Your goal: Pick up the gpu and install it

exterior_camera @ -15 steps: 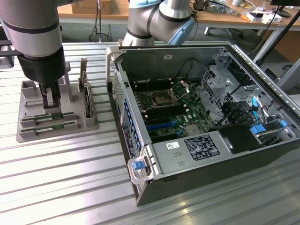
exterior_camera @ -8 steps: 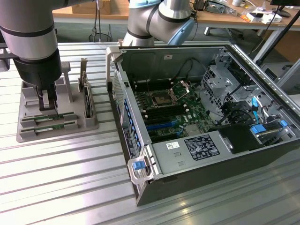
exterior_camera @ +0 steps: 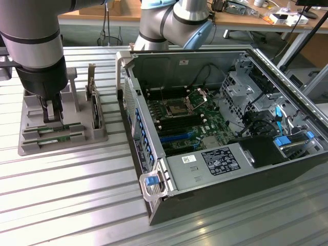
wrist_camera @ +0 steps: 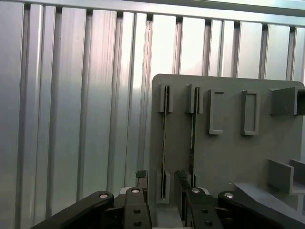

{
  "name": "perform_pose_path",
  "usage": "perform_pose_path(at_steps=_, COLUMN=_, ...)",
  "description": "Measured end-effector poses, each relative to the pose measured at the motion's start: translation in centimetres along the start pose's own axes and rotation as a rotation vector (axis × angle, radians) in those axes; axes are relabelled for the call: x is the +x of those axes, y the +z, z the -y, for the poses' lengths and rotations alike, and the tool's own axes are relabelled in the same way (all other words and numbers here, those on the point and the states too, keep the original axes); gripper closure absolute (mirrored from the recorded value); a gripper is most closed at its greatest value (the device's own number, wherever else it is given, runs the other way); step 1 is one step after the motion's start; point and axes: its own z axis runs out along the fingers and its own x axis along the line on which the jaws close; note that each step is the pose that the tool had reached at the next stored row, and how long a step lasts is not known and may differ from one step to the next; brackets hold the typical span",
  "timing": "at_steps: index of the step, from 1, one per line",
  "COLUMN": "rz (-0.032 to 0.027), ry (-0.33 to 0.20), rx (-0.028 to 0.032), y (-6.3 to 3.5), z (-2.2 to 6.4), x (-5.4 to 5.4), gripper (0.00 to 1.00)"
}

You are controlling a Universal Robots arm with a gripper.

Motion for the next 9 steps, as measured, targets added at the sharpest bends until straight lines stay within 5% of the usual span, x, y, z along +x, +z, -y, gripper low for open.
perform_pose_path(at_steps=9, rz=0.0, ry=0.0, rx=0.0001, y=0.43, z=0.02, x=0.01, gripper=0.64)
